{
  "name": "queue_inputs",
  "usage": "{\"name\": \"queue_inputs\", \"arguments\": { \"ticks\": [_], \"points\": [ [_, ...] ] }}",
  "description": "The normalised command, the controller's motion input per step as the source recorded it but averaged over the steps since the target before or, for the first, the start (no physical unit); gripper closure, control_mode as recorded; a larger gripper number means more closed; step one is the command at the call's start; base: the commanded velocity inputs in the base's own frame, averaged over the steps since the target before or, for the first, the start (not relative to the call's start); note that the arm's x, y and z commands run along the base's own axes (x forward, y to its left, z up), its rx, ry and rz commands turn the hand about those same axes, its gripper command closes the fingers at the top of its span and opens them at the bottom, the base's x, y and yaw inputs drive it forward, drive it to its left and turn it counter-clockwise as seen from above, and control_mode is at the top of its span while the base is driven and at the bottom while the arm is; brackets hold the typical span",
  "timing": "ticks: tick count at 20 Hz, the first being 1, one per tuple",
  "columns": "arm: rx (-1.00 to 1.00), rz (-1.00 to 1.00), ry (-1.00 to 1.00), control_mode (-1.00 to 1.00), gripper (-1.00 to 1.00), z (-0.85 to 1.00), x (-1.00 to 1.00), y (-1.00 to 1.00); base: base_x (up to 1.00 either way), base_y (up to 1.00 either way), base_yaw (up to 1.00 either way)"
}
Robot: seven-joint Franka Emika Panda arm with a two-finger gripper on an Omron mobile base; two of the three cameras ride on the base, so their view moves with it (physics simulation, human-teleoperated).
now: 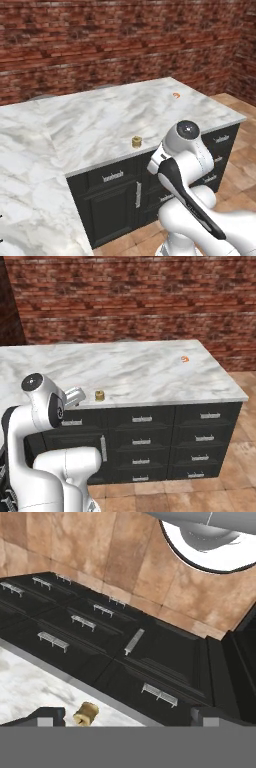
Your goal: Pick the candle and jar from the dining table and place them in the open cabinet. Close the cabinet after placing the objects.
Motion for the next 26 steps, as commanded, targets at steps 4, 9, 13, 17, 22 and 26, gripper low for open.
{"name": "queue_inputs", "arguments": {
  "ticks": [4,9,13,17,22,26],
  "points": [
    [0.03,0.00,0.00,-1.00,-1.00,-0.01,0.00,0.00,0.00,0.00,0.00],
    [0.14,0.00,0.00,-1.00,-1.00,-0.05,0.07,0.00,0.00,0.00,0.00],
    [0.18,-0.01,0.00,-1.00,-1.00,-0.12,0.29,0.00,0.00,0.00,0.00],
    [0.08,-0.03,0.00,-1.00,-1.00,-0.19,0.39,0.00,0.00,0.00,0.00],
    [0.03,-0.04,0.00,-1.00,-1.00,-0.33,0.41,0.02,0.00,0.00,0.00],
    [0.00,-0.08,0.00,-1.00,-1.00,-0.13,0.33,0.03,0.00,0.00,0.00]
  ]
}}
